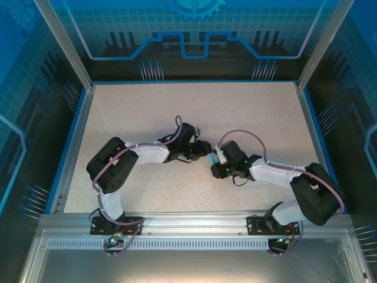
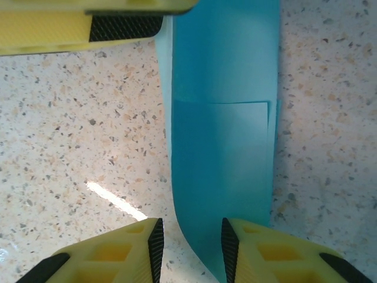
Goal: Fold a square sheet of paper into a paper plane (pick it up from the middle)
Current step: Fold the wing for the fifth time at the center of the table.
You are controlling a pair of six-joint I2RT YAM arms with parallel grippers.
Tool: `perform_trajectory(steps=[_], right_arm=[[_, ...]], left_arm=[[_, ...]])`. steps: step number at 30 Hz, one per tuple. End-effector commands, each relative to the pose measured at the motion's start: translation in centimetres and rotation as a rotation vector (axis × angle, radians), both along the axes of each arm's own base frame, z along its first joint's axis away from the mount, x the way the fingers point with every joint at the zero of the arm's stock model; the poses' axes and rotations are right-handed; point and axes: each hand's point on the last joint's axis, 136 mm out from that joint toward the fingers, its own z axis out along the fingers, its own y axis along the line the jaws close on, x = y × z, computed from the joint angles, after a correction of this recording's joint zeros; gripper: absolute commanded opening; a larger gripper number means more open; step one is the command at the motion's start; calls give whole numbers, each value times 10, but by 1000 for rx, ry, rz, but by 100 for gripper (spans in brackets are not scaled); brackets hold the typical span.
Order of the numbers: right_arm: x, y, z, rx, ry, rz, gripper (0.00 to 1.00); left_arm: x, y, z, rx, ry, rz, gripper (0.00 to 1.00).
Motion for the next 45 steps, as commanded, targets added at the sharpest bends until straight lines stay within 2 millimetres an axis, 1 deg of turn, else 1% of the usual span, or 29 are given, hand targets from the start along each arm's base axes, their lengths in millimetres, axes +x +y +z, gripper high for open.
perform_trajectory(steps=[1, 5, 7, 12, 14, 16, 18, 21, 23, 24, 27, 32, 36, 39, 42, 45], right_arm=[[9, -7, 12, -79, -78, -12, 36], [12, -8, 25, -88, -118, -20, 38], [12, -10, 28, -93, -129, -22, 39], [13, -14, 18, -143, -102, -23, 40], [13, -14, 17, -148, -94, -26, 40], [14, -10, 27, -110, -106, -34, 40], [16, -7, 44, -51, -132, -46, 41], [22, -15, 65, 61, -135, -103, 41], [27, -22, 73, 141, -120, -134, 41], [29, -25, 73, 180, -101, -145, 41], [37, -37, 66, 241, 0, -196, 40], [51, -40, 47, 297, 123, -211, 40], [59, -37, 38, 298, 157, -190, 40], [64, -37, 30, 279, 179, -174, 40], [68, -40, 23, 241, 183, -162, 41], [67, -39, 15, 239, 210, -142, 42]], left_arm=[[2, -5, -1, 11, -9, -29, 38], [2, -6, 0, 11, -9, -29, 38], [3, -6, 0, 10, -8, -27, 38], [4, -8, 2, 6, -12, -30, 38], [4, -8, 2, 5, -10, -33, 38], [5, -7, 1, 8, -9, -31, 38], [5, -7, 2, 6, -11, -31, 38], [2, -3, 2, 15, -11, -23, 39], [1, 0, 3, 18, -12, -16, 40], [1, 1, 3, 20, -13, -14, 41], [-1, 3, 1, 25, -7, -13, 42], [-3, 6, -3, 37, 8, 2, 42], [-5, 9, -8, 47, 16, 7, 43], [-4, 8, -7, 39, 13, 6, 43], [-4, 7, -5, 41, 10, 2, 43], [-4, 8, -5, 42, 10, 2, 43]])
